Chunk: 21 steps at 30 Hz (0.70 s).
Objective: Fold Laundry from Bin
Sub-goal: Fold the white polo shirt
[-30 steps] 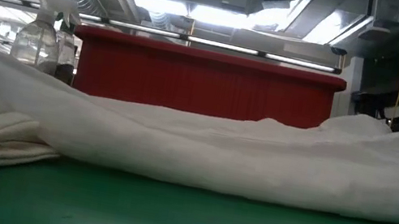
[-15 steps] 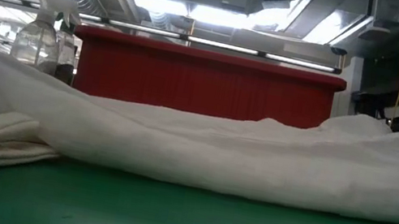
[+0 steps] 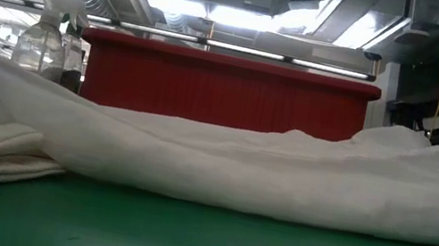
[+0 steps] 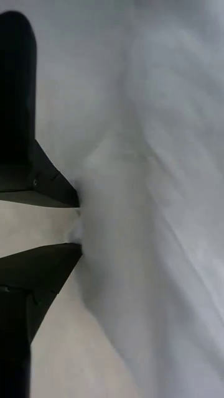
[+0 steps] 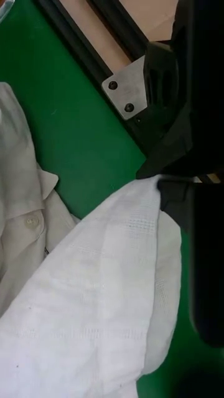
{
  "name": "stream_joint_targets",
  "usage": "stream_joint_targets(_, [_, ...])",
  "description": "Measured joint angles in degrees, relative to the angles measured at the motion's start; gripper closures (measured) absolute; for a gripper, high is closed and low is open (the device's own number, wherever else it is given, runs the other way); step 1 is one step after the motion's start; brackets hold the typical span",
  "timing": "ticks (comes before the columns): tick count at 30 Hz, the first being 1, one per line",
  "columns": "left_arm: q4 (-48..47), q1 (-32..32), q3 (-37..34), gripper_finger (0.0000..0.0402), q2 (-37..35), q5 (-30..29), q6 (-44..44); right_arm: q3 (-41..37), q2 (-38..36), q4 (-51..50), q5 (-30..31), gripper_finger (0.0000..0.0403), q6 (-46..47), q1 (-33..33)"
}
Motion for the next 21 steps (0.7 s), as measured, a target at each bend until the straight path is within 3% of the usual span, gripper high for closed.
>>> stream_joint_targets(7, [3.76, 0.09, -0.13, 0.0303, 0.00, -3.40, 4.80, 0.00, 0.00, 0.00, 0.00, 0.0397, 0.00, 0.01])
stream_joint_targets(21, [5.90, 0.11, -0.13, 0.0303, 0.00, -6.28, 4.93, 0.00, 0.00, 0.00, -0.01, 0.0397, 0.00, 0.00])
